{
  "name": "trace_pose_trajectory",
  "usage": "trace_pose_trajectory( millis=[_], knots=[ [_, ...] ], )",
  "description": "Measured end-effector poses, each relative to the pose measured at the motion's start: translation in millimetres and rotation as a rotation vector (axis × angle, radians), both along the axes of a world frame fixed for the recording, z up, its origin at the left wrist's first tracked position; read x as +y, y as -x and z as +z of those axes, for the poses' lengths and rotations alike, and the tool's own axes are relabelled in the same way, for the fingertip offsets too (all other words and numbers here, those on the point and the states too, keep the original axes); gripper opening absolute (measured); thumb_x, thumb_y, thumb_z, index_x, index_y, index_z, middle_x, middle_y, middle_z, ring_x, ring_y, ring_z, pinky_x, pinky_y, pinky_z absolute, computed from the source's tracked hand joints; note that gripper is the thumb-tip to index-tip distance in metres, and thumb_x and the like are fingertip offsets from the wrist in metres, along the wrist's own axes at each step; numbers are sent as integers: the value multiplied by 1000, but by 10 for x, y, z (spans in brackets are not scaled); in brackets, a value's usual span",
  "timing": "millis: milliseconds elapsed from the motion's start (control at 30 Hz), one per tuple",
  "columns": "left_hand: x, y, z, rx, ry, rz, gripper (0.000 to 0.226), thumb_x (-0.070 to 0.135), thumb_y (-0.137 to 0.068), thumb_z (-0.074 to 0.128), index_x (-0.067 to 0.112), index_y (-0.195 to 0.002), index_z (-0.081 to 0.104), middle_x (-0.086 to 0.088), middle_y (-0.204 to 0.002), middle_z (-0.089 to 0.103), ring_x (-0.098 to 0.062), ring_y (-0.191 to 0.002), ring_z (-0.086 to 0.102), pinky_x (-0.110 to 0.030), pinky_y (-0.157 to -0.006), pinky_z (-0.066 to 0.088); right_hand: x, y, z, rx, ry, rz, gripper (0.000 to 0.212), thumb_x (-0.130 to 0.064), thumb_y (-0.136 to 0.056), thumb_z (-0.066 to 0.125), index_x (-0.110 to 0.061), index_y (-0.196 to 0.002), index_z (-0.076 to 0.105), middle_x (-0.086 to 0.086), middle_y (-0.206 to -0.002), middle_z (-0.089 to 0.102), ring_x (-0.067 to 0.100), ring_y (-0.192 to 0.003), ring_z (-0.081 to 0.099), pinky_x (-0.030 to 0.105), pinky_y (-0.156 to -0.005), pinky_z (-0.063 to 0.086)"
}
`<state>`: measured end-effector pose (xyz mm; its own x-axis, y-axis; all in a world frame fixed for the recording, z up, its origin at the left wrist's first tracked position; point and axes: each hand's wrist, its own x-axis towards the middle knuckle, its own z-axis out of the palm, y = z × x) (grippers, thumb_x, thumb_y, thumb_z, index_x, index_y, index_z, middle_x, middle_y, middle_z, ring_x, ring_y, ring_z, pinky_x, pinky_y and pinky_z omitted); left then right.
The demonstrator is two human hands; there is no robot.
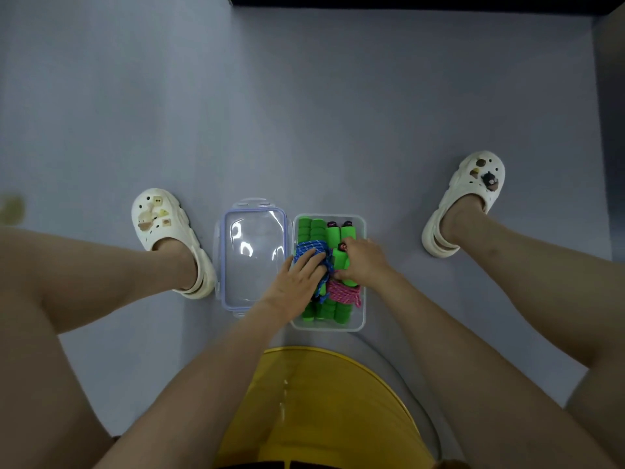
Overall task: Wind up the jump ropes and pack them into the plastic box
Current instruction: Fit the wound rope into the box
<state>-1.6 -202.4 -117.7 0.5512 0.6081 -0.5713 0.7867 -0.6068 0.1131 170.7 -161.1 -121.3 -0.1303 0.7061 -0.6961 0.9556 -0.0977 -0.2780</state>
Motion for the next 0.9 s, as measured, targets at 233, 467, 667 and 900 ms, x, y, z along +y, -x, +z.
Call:
trace_pose_trajectory(
  millis=[233,467,667,900],
  knots=[
    [-24,4,57,-10,-40,1,55,14,-97,43,17,-147,20,-10,-159,1,-28,-147,-1,-45,-118,10,-149,-176,286,85,79,-254,72,-28,-67,83,-11,-123,42,5,-119,58,26,-109,56,30,-84,44],
    [-40,-14,-6,-7,-75,-105,55,14,-95,47,16,-145,26,-12,-157,9,-31,-144,11,-47,-113,22,-69,-394,491,103,237,-306,51,-20,-65,84,-7,-110,63,9,-105,63,26,-99,62,30,-78,50],
    [-3,-82,-67,-25,-88,-112,52,13,-94,47,15,-143,30,-12,-155,16,-31,-138,23,-45,-106,31,-24,-428,590,91,209,-319,50,-20,-67,83,-4,-109,63,13,-110,62,28,-99,61,34,-81,51],
    [-33,60,-86,-193,-79,-23,68,12,-78,62,17,-142,39,-12,-151,30,-32,-135,32,-42,-106,37,-55,-349,678,139,149,-381,55,-19,-67,82,-8,-117,59,9,-113,60,20,-92,55,23,-72,40]
  ],
)
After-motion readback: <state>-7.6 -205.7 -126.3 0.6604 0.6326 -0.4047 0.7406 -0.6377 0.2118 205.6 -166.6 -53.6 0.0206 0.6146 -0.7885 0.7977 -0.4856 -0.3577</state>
